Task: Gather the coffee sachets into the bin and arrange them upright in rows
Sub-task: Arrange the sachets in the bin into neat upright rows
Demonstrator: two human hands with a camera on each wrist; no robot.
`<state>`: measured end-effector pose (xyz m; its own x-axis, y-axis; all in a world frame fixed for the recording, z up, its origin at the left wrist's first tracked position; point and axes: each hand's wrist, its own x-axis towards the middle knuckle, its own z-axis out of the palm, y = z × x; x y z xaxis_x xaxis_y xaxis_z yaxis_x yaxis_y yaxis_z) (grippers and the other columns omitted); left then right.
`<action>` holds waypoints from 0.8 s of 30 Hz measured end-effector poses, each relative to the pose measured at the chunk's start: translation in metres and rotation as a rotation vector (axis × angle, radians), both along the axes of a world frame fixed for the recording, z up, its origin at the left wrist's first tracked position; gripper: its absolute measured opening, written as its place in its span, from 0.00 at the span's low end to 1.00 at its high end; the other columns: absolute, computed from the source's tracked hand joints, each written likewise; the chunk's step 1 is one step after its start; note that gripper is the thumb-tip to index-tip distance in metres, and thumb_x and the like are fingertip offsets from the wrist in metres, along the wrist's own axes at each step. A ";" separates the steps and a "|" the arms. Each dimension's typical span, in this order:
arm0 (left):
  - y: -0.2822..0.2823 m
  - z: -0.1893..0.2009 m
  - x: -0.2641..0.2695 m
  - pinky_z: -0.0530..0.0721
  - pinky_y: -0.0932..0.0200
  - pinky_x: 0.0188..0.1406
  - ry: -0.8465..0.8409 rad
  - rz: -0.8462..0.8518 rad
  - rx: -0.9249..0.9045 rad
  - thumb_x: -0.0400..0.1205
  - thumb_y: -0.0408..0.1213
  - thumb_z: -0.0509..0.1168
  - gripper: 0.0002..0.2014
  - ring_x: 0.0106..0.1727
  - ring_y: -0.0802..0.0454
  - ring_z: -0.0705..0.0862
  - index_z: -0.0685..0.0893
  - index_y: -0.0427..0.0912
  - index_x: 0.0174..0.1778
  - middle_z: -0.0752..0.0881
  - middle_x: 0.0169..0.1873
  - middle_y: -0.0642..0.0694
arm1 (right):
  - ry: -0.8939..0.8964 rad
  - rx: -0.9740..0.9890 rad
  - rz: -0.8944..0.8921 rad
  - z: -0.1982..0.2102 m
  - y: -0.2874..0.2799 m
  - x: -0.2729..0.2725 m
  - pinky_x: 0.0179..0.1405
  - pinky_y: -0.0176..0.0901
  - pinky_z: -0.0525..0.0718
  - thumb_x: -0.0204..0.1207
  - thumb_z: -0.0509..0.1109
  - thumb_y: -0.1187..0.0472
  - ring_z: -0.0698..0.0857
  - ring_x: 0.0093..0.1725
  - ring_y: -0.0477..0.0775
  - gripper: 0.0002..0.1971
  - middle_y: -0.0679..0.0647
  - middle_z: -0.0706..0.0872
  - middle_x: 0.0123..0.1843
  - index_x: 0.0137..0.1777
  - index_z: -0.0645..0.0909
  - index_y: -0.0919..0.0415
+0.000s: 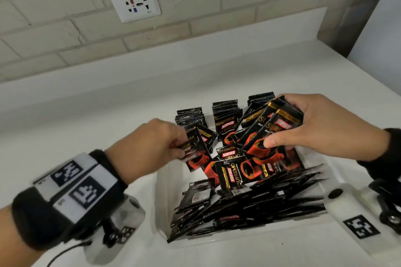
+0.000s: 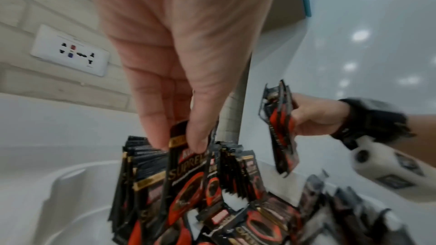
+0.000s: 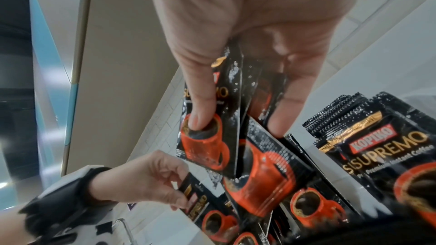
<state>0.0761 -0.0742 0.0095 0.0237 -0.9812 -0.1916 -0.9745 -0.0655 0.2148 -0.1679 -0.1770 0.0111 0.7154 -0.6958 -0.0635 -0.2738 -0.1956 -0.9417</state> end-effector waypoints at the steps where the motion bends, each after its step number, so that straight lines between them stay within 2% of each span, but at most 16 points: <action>1: -0.005 -0.001 0.002 0.72 0.68 0.34 -0.015 0.007 -0.009 0.77 0.37 0.70 0.01 0.35 0.59 0.77 0.85 0.45 0.43 0.80 0.32 0.57 | -0.002 0.002 0.002 0.000 0.000 0.000 0.31 0.33 0.86 0.59 0.80 0.67 0.88 0.31 0.42 0.17 0.44 0.90 0.36 0.45 0.82 0.50; 3: -0.014 -0.007 0.002 0.69 0.67 0.31 -0.051 -0.004 0.023 0.78 0.37 0.69 0.04 0.35 0.56 0.76 0.82 0.47 0.38 0.78 0.32 0.56 | 0.002 0.004 0.004 0.000 0.001 0.001 0.31 0.33 0.86 0.59 0.80 0.67 0.88 0.31 0.43 0.17 0.45 0.90 0.37 0.46 0.82 0.51; 5: -0.023 -0.016 -0.001 0.70 0.62 0.35 -0.087 -0.027 0.056 0.79 0.38 0.68 0.08 0.38 0.54 0.77 0.77 0.50 0.36 0.78 0.34 0.55 | 0.005 0.004 0.004 -0.001 0.003 0.001 0.33 0.35 0.87 0.59 0.80 0.67 0.88 0.32 0.45 0.18 0.46 0.90 0.38 0.47 0.82 0.51; 7: -0.031 -0.021 -0.003 0.70 0.61 0.38 -0.145 -0.048 0.056 0.80 0.38 0.66 0.03 0.41 0.53 0.77 0.79 0.47 0.43 0.78 0.39 0.53 | 0.000 0.010 0.000 -0.001 0.003 0.000 0.32 0.34 0.87 0.59 0.80 0.68 0.88 0.32 0.44 0.18 0.45 0.91 0.38 0.46 0.82 0.51; 9: -0.035 -0.024 -0.005 0.71 0.60 0.39 -0.194 -0.077 0.055 0.81 0.36 0.65 0.05 0.43 0.52 0.75 0.79 0.44 0.50 0.75 0.41 0.52 | -0.003 0.016 -0.003 -0.002 0.003 -0.002 0.29 0.30 0.84 0.59 0.80 0.68 0.88 0.31 0.42 0.17 0.44 0.90 0.36 0.45 0.82 0.51; 12: -0.040 -0.026 -0.006 0.69 0.59 0.39 -0.228 -0.099 0.057 0.81 0.34 0.63 0.05 0.42 0.50 0.74 0.74 0.44 0.49 0.73 0.42 0.52 | -0.014 0.030 -0.018 -0.002 0.001 -0.005 0.28 0.27 0.82 0.59 0.80 0.68 0.87 0.29 0.40 0.17 0.43 0.90 0.34 0.45 0.82 0.50; 17: -0.044 -0.025 -0.004 0.69 0.59 0.37 -0.204 -0.061 -0.008 0.80 0.33 0.63 0.07 0.41 0.50 0.74 0.70 0.45 0.46 0.73 0.41 0.52 | -0.011 0.029 -0.014 -0.004 0.003 -0.003 0.29 0.30 0.85 0.59 0.80 0.68 0.88 0.30 0.42 0.18 0.43 0.90 0.35 0.46 0.82 0.50; 19: -0.042 -0.026 -0.004 0.68 0.59 0.37 -0.216 -0.058 -0.008 0.80 0.35 0.64 0.08 0.41 0.51 0.72 0.68 0.46 0.46 0.71 0.43 0.52 | -0.008 0.016 -0.016 -0.004 0.003 -0.002 0.31 0.35 0.87 0.59 0.80 0.68 0.88 0.30 0.46 0.18 0.44 0.90 0.36 0.45 0.82 0.49; 22: -0.037 -0.032 -0.002 0.67 0.60 0.36 -0.261 -0.069 -0.021 0.81 0.37 0.64 0.09 0.42 0.53 0.70 0.72 0.43 0.53 0.73 0.49 0.50 | -0.003 -0.009 -0.027 -0.004 0.003 -0.001 0.37 0.44 0.88 0.58 0.81 0.66 0.89 0.35 0.56 0.17 0.48 0.90 0.38 0.44 0.83 0.49; 24: -0.035 -0.031 -0.002 0.67 0.60 0.34 -0.255 -0.056 -0.036 0.80 0.39 0.66 0.13 0.42 0.53 0.69 0.71 0.43 0.56 0.74 0.53 0.50 | -0.013 -0.009 -0.031 -0.004 0.002 -0.001 0.38 0.43 0.87 0.58 0.81 0.66 0.89 0.36 0.55 0.17 0.47 0.90 0.38 0.44 0.82 0.48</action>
